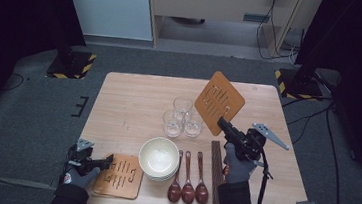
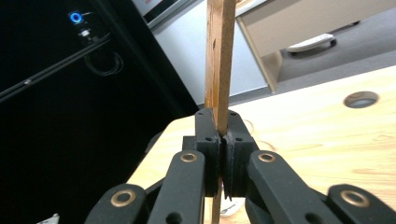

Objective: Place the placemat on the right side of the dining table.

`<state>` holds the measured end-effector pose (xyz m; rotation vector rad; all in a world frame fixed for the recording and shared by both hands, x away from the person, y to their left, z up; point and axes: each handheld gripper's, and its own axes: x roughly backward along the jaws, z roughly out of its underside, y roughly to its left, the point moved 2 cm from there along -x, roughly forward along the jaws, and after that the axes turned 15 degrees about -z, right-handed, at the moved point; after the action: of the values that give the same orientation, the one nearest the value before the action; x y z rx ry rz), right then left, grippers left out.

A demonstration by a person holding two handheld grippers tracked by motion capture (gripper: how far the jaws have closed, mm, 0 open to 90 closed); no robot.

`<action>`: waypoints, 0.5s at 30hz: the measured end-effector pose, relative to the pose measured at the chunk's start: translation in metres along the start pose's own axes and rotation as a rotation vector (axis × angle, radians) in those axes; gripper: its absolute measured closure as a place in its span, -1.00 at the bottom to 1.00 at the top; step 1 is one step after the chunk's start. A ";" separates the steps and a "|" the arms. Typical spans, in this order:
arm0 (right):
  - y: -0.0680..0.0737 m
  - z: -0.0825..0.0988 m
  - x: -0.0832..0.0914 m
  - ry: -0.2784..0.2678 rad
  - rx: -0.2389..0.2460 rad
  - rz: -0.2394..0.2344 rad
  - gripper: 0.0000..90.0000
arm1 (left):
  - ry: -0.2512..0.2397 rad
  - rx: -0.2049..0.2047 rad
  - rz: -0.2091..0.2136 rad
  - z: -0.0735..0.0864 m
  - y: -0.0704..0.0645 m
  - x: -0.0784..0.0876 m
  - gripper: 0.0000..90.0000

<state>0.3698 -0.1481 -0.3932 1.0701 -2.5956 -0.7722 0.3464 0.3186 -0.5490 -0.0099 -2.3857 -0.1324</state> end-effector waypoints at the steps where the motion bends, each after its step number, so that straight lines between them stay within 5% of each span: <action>1: 0.000 0.000 0.000 0.000 0.000 0.000 0.94 | 0.000 0.000 0.000 0.000 0.000 0.000 -0.98; 15: -0.026 -0.006 0.023 -0.038 -0.018 0.076 0.94 | 0.000 0.000 0.000 0.000 0.000 0.000 -0.98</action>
<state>0.3712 -0.1815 -0.4023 0.9552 -2.6384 -0.8041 0.3464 0.3186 -0.5490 -0.0097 -2.3857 -0.1323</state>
